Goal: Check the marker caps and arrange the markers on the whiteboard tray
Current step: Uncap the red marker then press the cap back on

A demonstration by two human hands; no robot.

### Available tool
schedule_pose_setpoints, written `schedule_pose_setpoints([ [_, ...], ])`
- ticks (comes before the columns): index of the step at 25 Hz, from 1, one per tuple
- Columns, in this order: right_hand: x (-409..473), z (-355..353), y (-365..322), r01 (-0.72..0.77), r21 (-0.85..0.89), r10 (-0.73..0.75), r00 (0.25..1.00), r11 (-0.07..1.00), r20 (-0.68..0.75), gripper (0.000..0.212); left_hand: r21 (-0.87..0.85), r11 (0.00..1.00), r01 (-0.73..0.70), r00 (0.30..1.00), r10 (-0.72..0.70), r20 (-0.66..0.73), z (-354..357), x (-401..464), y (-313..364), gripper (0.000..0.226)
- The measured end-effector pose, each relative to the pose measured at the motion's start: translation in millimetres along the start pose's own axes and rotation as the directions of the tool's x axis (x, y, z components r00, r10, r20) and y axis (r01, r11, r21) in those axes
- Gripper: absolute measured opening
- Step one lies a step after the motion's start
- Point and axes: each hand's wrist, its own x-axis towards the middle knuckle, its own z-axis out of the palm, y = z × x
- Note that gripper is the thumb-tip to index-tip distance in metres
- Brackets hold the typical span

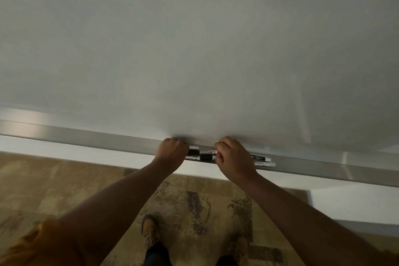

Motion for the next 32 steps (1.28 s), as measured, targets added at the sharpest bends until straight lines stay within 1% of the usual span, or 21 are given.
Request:
schedule_pose_setpoints([
  [5,-2,-1,-2,-0.016,0.042,0.015,1.0,0.999,0.009,0.022,0.062,0.997,-0.034,0.999,0.033,0.011,-1,2,-2,0.009],
  [8,-4,-2,-2,-0.026,0.056,0.026,1.0,0.998,0.007,0.021,0.088,0.995,-0.044,0.999,0.045,-0.008,-6,2,-5,0.016],
  [11,-8,-4,-2,-0.024,0.064,0.024,1.0,0.998,0.001,0.022,0.103,0.993,-0.055,0.998,0.053,0.019,-9,1,-4,0.006],
  [15,-13,-8,-2,-0.037,0.069,0.038,0.999,0.997,-0.012,0.023,0.097,0.994,-0.043,0.999,0.042,0.01,-16,-4,-4,0.007],
  [17,-13,-9,-1,-0.04,0.077,0.042,0.999,0.996,-0.025,0.025,0.077,0.996,-0.05,0.998,0.053,-0.032,-20,-6,-5,0.011],
  [19,-14,-12,-2,-0.041,0.107,0.045,0.998,0.993,-0.039,0.028,0.054,0.996,-0.068,0.991,0.074,-0.11,-29,-11,-6,0.016],
  [22,-11,-23,-7,-0.036,0.188,0.053,0.995,0.981,-0.083,0.026,-0.069,0.99,-0.125,0.979,0.112,-0.168,-60,-16,2,0.011],
  [24,-4,-36,-15,-0.025,0.285,0.069,0.987,0.958,-0.146,0.023,-0.244,0.959,-0.146,0.972,0.093,-0.217,-87,-19,10,0.016],
  [25,-1,-43,-20,-0.01,0.339,0.074,0.981,0.941,-0.178,0.021,-0.372,0.917,-0.148,0.974,0.068,-0.218,-102,-22,13,0.018],
  [26,2,-51,-24,0.008,0.387,0.079,0.975,0.922,-0.208,0.017,-0.506,0.852,-0.134,0.976,0.026,-0.216,-114,-23,14,0.02],
  [28,7,-65,-33,0.022,0.467,0.102,0.965,0.884,-0.24,0.01,-0.717,0.69,-0.1,0.977,-0.069,-0.202,-133,-25,13,0.024],
  [29,8,-70,-36,0.019,0.492,0.116,0.963,0.87,-0.243,0.008,-0.766,0.635,-0.103,0.975,-0.087,-0.204,-139,-26,13,0.025],
  [30,8,-73,-38,0.01,0.508,0.13,0.962,0.861,-0.24,0.008,-0.772,0.624,-0.125,0.971,-0.083,-0.224,-144,-28,13,0.025],
  [32,8,-76,-40,-0.018,0.509,0.156,0.961,0.86,-0.229,0.015,-0.758,0.633,-0.157,0.966,-0.062,-0.252,-149,-30,15,0.02],
])
